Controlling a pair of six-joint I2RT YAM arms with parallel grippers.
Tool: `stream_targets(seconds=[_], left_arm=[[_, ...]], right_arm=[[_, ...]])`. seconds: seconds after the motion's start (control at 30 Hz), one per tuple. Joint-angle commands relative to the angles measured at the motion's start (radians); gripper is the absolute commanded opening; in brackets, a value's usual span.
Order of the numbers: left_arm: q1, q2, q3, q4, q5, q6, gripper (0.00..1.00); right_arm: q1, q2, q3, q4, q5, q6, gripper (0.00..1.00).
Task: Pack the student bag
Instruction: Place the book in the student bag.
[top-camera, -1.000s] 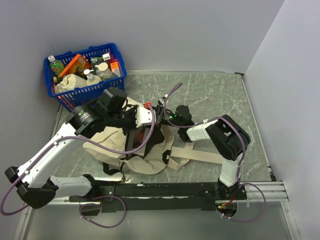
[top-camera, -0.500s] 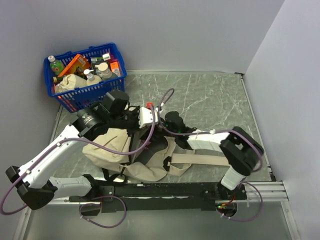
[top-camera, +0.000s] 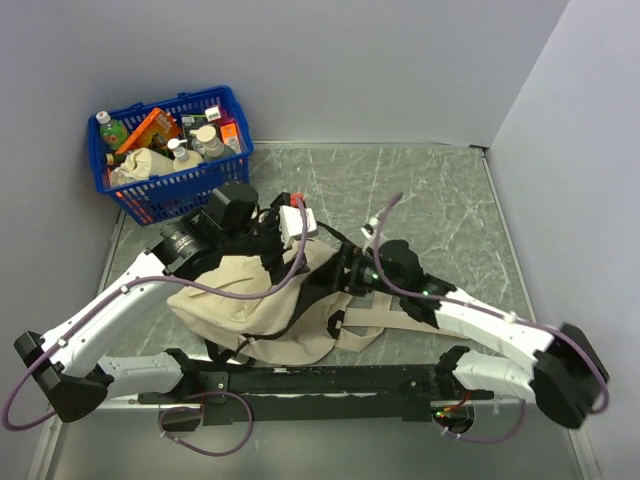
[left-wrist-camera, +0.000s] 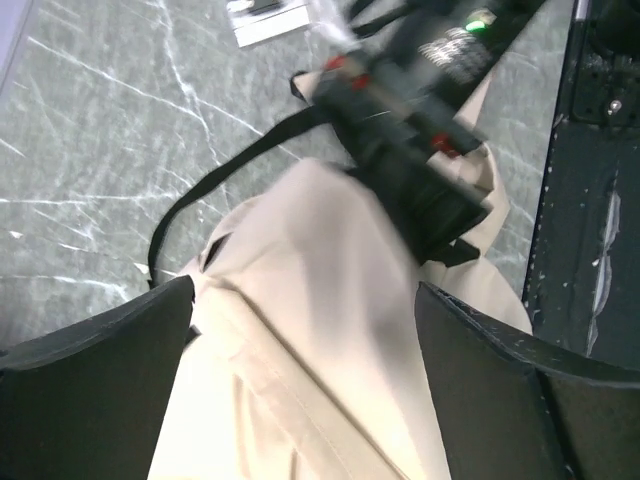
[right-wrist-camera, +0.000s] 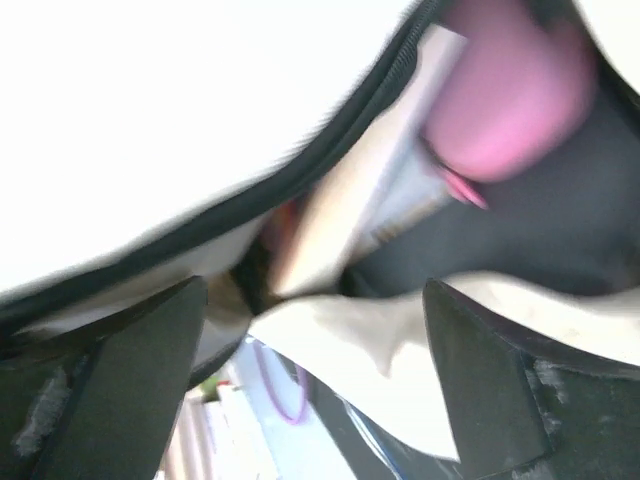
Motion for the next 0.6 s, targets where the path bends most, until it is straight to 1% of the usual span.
stream_targets(seconds=[0.0, 0.03, 0.07, 0.1, 0.13, 0.17, 0.2, 0.23, 0.27, 0.33, 0.37, 0.4, 0.43, 0.47, 0.5, 0.53, 0.57], left_arm=[[0.013, -0.012, 0.087, -0.013, 0.043, -0.043, 0.96], [0.016, -0.01, 0.094, -0.03, 0.043, -0.036, 0.96], [0.024, -0.013, 0.099, -0.041, 0.044, -0.036, 0.96], [0.031, -0.019, 0.095, -0.05, 0.044, -0.038, 0.96], [0.037, -0.028, 0.087, -0.051, 0.047, -0.046, 0.96], [0.051, -0.048, 0.078, -0.055, 0.057, -0.043, 0.96], [0.057, -0.061, 0.05, -0.064, 0.069, -0.035, 0.96], [0.063, -0.071, 0.033, -0.077, 0.07, -0.015, 0.96], [0.076, -0.097, 0.015, -0.087, 0.078, 0.0, 0.96], [0.094, -0.127, -0.046, -0.115, 0.104, 0.042, 0.96], [0.112, -0.162, -0.066, -0.121, 0.115, 0.059, 0.96], [0.119, -0.183, -0.115, -0.129, 0.118, 0.104, 0.98], [0.122, -0.205, -0.143, -0.126, 0.104, 0.124, 0.97], [0.131, -0.258, -0.205, -0.117, 0.083, 0.135, 0.92], [0.14, -0.286, -0.232, -0.114, 0.071, 0.181, 0.88], [0.148, -0.311, -0.255, -0.115, 0.06, 0.209, 0.84], [0.157, -0.356, -0.296, -0.126, 0.057, 0.23, 0.83]], right_arm=[[0.006, -0.214, -0.048, -0.387, 0.22, -0.088, 0.91], [0.006, -0.257, -0.05, -0.458, 0.26, -0.079, 0.86], [0.014, -0.301, -0.039, -0.522, 0.332, -0.073, 0.82], [0.025, -0.391, -0.03, -0.672, 0.395, -0.054, 0.81], [0.039, -0.439, -0.019, -0.726, 0.438, -0.031, 0.81], [0.089, -0.487, -0.002, -0.774, 0.522, -0.019, 0.8], [0.111, -0.571, 0.001, -0.805, 0.541, -0.017, 0.79], [0.134, -0.601, 0.007, -0.828, 0.556, -0.033, 0.75], [0.15, -0.616, 0.039, -0.839, 0.567, -0.043, 0.74], [0.2, -0.58, 0.097, -0.891, 0.576, -0.094, 0.72], [0.227, -0.552, 0.157, -0.897, 0.59, -0.108, 0.71], [0.312, -0.509, 0.182, -0.894, 0.63, -0.14, 0.7], [0.353, -0.485, 0.205, -0.88, 0.65, -0.155, 0.7], [0.393, -0.457, 0.255, -0.874, 0.662, -0.172, 0.7], [0.44, -0.387, 0.283, -0.868, 0.656, -0.203, 0.72], [0.46, -0.348, 0.312, -0.864, 0.633, -0.218, 0.74], [0.473, -0.308, 0.358, -0.835, 0.594, -0.237, 0.76]])
